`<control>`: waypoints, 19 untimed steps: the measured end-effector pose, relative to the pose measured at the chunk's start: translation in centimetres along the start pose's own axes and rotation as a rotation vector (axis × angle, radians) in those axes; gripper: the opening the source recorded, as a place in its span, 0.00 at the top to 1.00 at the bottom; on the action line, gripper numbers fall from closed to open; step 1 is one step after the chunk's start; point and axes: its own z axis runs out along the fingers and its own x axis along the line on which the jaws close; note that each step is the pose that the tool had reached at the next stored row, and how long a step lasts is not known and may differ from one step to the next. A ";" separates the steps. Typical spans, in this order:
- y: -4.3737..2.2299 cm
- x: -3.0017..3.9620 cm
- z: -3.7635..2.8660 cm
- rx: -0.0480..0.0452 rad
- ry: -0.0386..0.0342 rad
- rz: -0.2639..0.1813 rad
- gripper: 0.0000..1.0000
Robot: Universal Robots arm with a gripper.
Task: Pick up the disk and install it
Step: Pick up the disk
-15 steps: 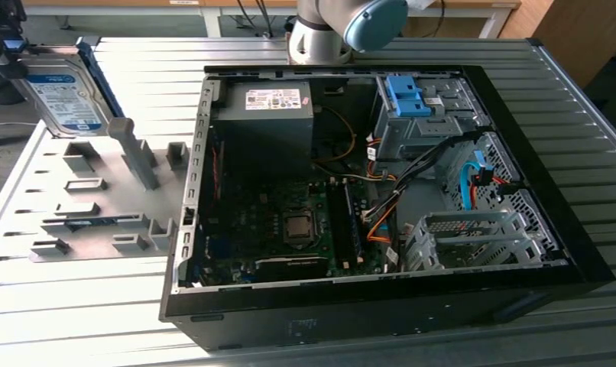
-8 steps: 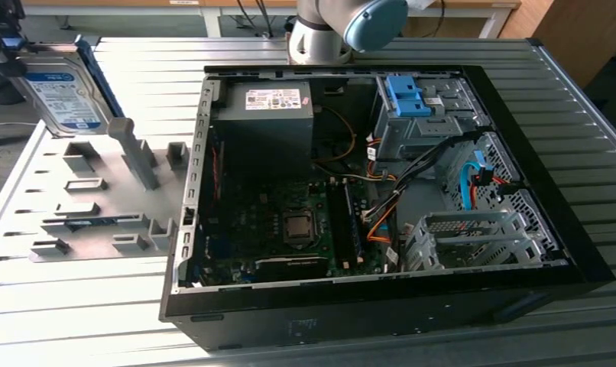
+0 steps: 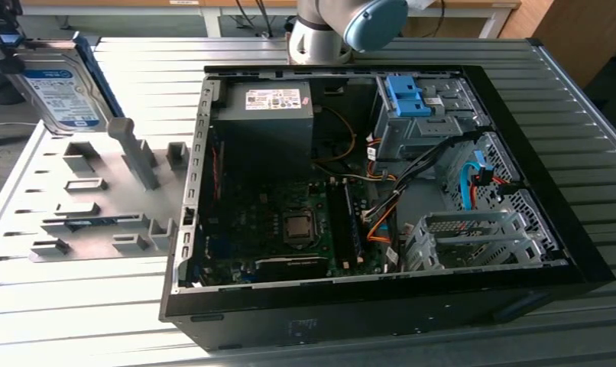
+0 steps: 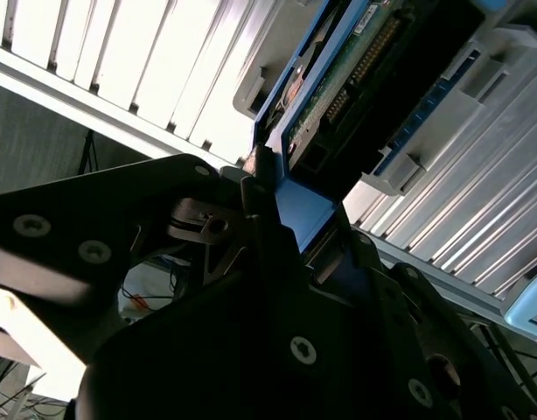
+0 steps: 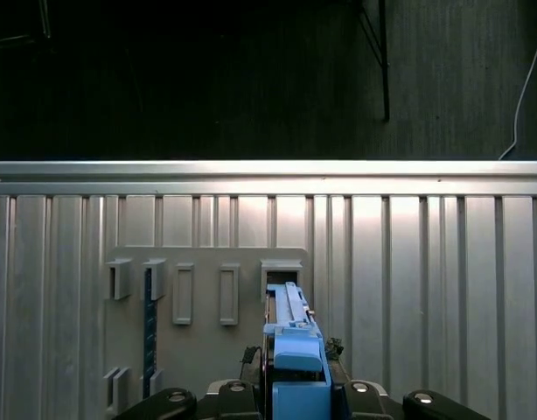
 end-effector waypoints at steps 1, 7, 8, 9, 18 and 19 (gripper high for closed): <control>0.00 0.00 -0.07 -0.0002 0.0000 0.000 0.64; 0.01 0.00 -0.39 -0.0001 0.0000 0.000 0.64; 0.01 0.00 -0.44 -0.0001 0.0001 0.000 0.64; 0.01 0.00 -0.49 0.0000 0.0000 0.000 0.64; 0.02 0.00 -0.87 -0.0001 0.0000 0.000 0.64; 0.02 0.00 -0.92 -0.0001 0.0000 0.000 0.64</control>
